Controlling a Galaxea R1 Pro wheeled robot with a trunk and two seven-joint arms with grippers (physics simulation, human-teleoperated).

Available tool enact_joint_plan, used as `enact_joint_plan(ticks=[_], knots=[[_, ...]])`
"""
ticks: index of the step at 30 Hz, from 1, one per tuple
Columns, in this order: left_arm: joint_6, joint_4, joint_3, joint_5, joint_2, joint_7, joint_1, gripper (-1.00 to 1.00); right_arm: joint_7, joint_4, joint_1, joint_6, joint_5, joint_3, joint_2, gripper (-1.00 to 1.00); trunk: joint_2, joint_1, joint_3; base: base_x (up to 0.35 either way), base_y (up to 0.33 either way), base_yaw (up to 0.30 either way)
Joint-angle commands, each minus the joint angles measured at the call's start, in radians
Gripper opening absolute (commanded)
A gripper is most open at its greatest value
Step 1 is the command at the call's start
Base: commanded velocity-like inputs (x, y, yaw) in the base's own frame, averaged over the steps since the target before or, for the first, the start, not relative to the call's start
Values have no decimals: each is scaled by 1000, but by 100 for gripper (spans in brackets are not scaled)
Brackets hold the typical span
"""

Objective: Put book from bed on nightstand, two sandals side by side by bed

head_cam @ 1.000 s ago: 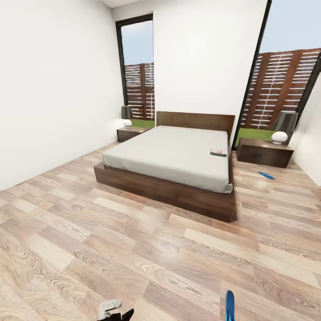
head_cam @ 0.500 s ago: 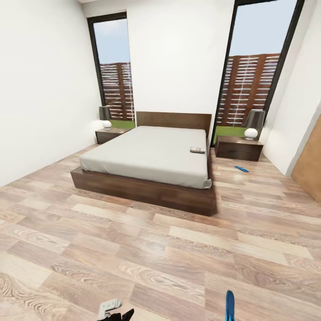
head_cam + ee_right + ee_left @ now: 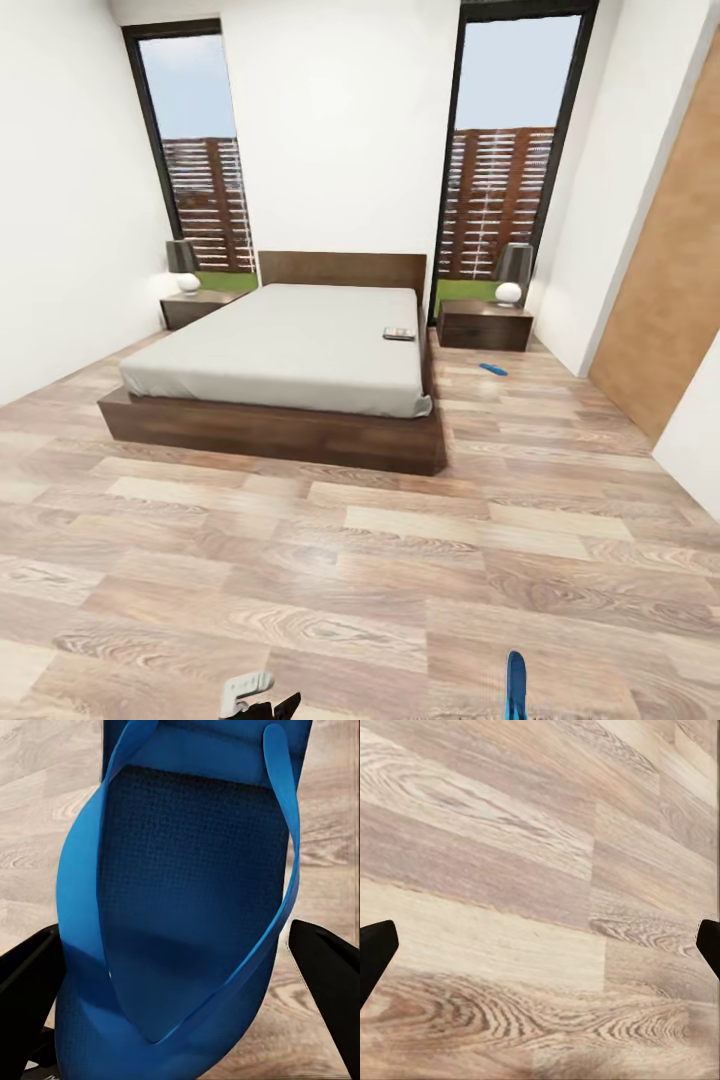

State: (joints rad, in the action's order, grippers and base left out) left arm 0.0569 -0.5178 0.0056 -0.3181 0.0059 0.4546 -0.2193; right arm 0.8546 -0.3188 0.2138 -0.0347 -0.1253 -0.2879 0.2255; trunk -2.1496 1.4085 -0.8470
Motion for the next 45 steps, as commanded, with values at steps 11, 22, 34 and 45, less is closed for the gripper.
enact_joint_plan(ticks=[11,22,34,45], knots=[[6,-1,1,-9,0,4,0,100,4,1,1,-4,-5,-2,0,-100,0,0,-1,0,0,-286],[6,0,0,-9,-1,4,0,100,4,1,1,-4,-5,-2,0,-100,0,0,1,0,0,-285],[-2,1,-1,-9,-1,4,0,100,4,0,1,-4,-5,-2,0,-100,0,0,7,0,0,-283],[-4,1,-1,-9,-2,4,0,100,4,0,1,-4,-5,-1,0,-100,0,0,16,0,0,-280]])
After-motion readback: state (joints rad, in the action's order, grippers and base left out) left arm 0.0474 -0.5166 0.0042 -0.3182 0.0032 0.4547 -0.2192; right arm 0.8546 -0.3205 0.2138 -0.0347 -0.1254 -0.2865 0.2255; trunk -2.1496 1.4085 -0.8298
